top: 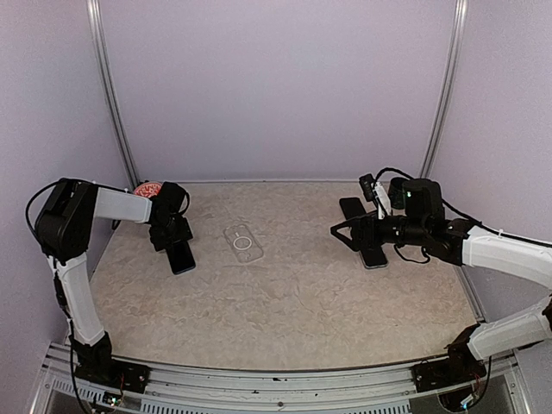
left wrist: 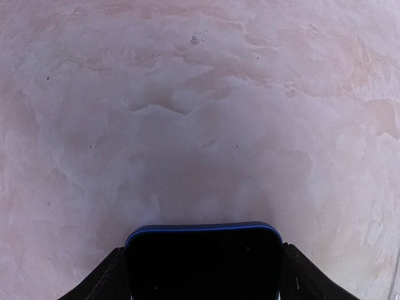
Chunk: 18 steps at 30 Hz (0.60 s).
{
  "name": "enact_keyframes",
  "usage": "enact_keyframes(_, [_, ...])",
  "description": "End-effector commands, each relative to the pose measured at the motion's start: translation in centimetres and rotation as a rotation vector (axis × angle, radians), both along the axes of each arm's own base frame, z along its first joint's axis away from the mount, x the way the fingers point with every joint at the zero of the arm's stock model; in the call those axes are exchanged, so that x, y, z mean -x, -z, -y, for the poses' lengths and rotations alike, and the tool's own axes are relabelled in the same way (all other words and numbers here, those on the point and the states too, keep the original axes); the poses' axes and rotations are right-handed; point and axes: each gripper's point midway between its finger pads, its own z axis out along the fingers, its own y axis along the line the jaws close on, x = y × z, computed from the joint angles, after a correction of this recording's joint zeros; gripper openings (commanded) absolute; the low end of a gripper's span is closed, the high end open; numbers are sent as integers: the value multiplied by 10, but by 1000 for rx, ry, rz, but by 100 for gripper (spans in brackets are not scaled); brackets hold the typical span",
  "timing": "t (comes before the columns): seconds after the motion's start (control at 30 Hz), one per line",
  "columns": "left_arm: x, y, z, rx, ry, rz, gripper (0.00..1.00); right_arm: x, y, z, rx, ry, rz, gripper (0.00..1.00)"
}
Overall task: Put the phone into the phone case
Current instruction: Pick up the phone from the center of the board, then place the phone at the center of the board.
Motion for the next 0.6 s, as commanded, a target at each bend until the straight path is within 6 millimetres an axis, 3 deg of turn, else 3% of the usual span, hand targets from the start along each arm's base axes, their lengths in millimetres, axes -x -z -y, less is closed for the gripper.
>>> enact_keyframes(0.0, [69, 50, 21, 107, 24, -239, 70, 5, -8, -2, -5, -12, 21, 100])
enact_keyframes(0.3, [121, 34, 72, 228, 32, -211, 70, 8, -9, -5, -26, -27, 19, 99])
enact_keyframes(0.57, [162, 32, 140, 318, 83, -228, 70, 20, 10, -22, 11, -92, 6, 99])
